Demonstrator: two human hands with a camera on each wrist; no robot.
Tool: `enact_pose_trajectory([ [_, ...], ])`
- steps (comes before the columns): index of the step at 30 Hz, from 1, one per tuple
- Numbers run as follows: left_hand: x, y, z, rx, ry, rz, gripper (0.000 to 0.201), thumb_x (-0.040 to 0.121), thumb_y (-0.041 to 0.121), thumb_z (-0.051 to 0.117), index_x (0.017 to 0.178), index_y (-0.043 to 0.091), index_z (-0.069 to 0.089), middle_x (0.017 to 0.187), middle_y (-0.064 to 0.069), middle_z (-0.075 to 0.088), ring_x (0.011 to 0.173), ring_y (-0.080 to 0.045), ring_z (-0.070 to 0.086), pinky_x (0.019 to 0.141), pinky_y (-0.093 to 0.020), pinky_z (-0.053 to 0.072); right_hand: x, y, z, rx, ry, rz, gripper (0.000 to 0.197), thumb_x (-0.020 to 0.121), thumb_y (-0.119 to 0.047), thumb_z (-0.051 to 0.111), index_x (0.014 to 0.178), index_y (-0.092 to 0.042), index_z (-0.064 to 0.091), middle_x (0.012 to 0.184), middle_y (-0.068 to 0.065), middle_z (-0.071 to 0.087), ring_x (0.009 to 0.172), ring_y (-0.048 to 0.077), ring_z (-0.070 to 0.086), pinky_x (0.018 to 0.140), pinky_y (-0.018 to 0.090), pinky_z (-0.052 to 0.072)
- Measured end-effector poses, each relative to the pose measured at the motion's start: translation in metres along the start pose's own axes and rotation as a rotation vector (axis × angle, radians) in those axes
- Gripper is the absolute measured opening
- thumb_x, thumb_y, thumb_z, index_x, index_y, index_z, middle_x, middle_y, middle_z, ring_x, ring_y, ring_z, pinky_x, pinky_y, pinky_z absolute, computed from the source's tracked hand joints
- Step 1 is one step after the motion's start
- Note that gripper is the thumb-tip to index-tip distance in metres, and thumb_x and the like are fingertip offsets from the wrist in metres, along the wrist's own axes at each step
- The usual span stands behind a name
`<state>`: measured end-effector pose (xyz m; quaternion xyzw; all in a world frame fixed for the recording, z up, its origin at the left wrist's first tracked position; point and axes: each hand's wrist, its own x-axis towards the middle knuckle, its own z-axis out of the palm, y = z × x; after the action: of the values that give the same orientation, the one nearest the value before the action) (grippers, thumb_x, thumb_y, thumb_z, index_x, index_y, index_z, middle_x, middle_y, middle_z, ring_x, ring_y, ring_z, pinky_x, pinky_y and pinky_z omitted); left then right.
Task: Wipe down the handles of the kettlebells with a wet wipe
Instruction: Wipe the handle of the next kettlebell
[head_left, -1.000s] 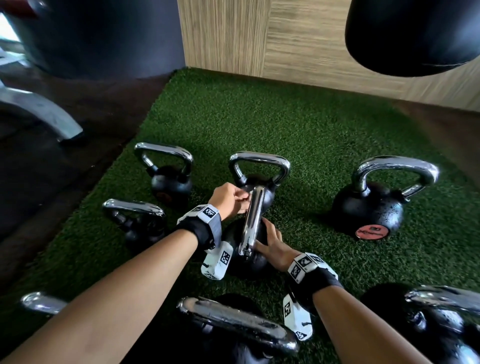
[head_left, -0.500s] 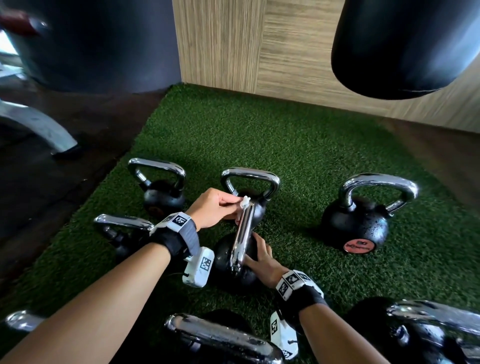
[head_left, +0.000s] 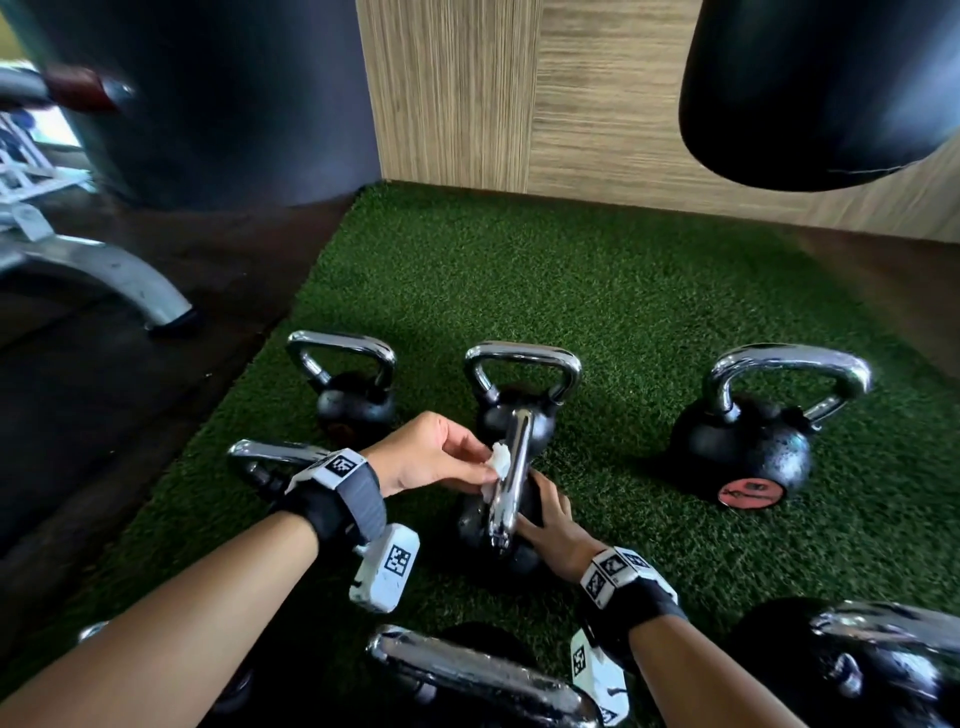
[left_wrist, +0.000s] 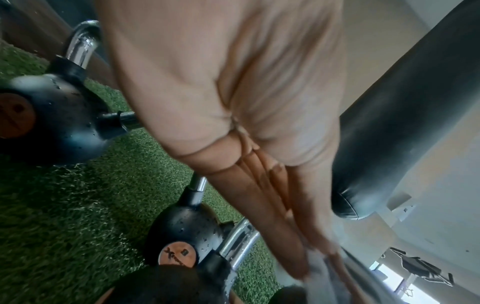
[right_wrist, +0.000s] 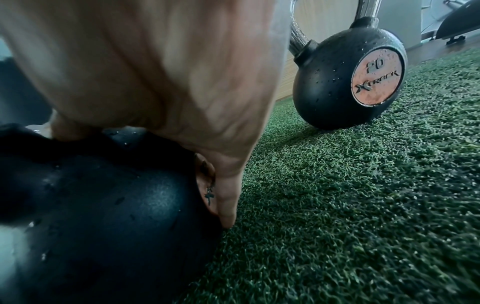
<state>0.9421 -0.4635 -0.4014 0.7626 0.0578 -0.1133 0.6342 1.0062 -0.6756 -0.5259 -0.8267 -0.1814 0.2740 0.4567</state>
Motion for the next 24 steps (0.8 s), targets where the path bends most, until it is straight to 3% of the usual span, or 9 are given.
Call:
enact_pose_trajectory([
  [2,-0.01,-0.001,0.001,-0.007,-0.061,-0.016,0.017,0.079,-0.012,0.078,0.088,0.003,0.076,0.084,-0.011,0.077,0.076,-0.018,0.075,0.075,-0.03,0.064,0.0,0.001,0.001,0.007,0.008,-0.013,0.087,0.09,-0.044,0.069,0.157,-0.032,0.015,0.151,0.009,0.027,0.129,0.014,0.031,0.102,0.024,0.026],
  [5,-0.019,0.001,0.002,0.031,-0.035,0.037,0.022,0.076,-0.011,0.081,0.085,0.009,0.078,0.085,-0.011,0.078,0.076,-0.016,0.074,0.07,-0.025,0.062,0.0,0.003,0.001,0.007,0.009,-0.03,0.087,0.09,-0.046,0.069,0.157,-0.033,0.015,0.149,0.008,0.028,0.125,0.01,0.028,0.103,0.025,0.025],
  [9,-0.025,-0.007,0.005,0.111,-0.079,0.041,0.021,0.075,-0.01,0.083,0.083,0.009,0.077,0.085,-0.008,0.077,0.079,-0.017,0.072,0.075,-0.027,0.063,0.003,0.007,0.003,0.035,0.038,-0.026,0.088,0.088,-0.044,0.072,0.157,-0.033,0.017,0.149,0.009,0.026,0.125,0.011,0.03,0.104,0.025,0.026],
  [12,-0.03,-0.016,0.007,0.19,-0.127,0.051,0.022,0.074,-0.003,0.087,0.082,0.015,0.078,0.079,0.003,0.078,0.072,-0.006,0.071,0.069,-0.018,0.056,0.003,0.006,0.004,0.029,0.03,-0.024,0.088,0.089,-0.043,0.072,0.157,-0.031,0.017,0.151,0.01,0.024,0.127,0.014,0.032,0.104,0.026,0.027],
  [17,-0.034,-0.03,0.007,0.218,-0.073,0.085,0.022,0.07,0.01,0.093,0.076,0.027,0.081,0.081,0.002,0.08,0.075,-0.005,0.069,0.072,-0.019,0.053,0.002,0.006,0.004,0.021,0.041,-0.044,0.086,0.09,-0.04,0.071,0.157,-0.028,0.019,0.152,0.01,0.028,0.124,0.008,0.028,0.103,0.023,0.024],
  [22,-0.029,-0.039,0.014,0.316,-0.047,0.044,0.015,0.07,0.017,0.094,0.08,0.021,0.083,0.081,0.001,0.08,0.073,-0.004,0.069,0.073,-0.023,0.054,0.001,0.005,0.004,0.042,0.036,-0.039,0.086,0.09,-0.041,0.071,0.157,-0.029,0.019,0.154,0.007,0.026,0.131,0.012,0.028,0.105,0.025,0.022],
  [24,-0.029,-0.042,0.017,0.354,-0.012,0.041,0.02,0.067,0.021,0.096,0.076,0.033,0.083,0.08,0.009,0.08,0.074,0.0,0.071,0.074,-0.019,0.053,0.001,0.006,0.004,0.043,0.039,-0.037,0.087,0.09,-0.042,0.071,0.157,-0.029,0.018,0.154,0.007,0.025,0.137,0.014,0.026,0.106,0.026,0.021],
])
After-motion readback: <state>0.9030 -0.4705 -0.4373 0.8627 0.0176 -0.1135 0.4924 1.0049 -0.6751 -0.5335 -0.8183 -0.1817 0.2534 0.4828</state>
